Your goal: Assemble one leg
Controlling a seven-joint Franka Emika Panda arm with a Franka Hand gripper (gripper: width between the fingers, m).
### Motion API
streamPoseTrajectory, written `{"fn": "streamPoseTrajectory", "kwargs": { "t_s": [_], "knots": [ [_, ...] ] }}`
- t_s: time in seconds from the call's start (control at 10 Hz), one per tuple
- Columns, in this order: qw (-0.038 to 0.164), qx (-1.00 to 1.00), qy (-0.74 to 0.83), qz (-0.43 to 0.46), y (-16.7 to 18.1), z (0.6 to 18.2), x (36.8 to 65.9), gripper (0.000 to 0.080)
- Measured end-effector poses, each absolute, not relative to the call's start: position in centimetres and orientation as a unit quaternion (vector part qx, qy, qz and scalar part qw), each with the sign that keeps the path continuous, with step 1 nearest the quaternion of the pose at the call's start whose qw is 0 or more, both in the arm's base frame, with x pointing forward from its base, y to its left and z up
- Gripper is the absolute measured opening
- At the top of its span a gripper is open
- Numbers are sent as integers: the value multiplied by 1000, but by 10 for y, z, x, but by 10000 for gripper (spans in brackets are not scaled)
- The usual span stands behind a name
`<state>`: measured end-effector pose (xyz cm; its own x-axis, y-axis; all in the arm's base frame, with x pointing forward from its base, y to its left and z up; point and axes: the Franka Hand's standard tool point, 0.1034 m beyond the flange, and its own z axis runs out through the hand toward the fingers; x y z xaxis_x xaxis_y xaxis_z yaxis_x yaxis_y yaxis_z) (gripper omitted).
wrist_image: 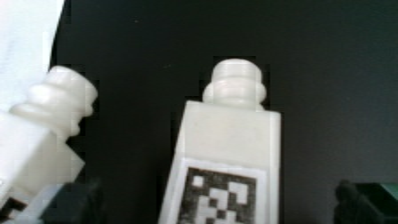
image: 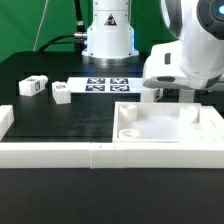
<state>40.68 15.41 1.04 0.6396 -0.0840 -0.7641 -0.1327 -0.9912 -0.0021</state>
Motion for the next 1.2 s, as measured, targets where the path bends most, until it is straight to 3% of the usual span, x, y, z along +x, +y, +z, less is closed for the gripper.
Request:
{"fn": "streamPoseTrajectory", "kwargs": {
  "t_s": [0.2, 0.4, 1.0, 1.1, 1.2],
  "knots": [
    [28, -905, 59, 420, 154, 10, 406, 635],
    [28, -905, 59, 420, 154, 10, 407, 284],
    [28, -905, 59, 421, 154, 10, 406, 287],
    [29, -904, 57, 422, 154, 13, 407, 287],
    [29, -904, 55, 422, 152, 27, 410, 287]
  ]
}}
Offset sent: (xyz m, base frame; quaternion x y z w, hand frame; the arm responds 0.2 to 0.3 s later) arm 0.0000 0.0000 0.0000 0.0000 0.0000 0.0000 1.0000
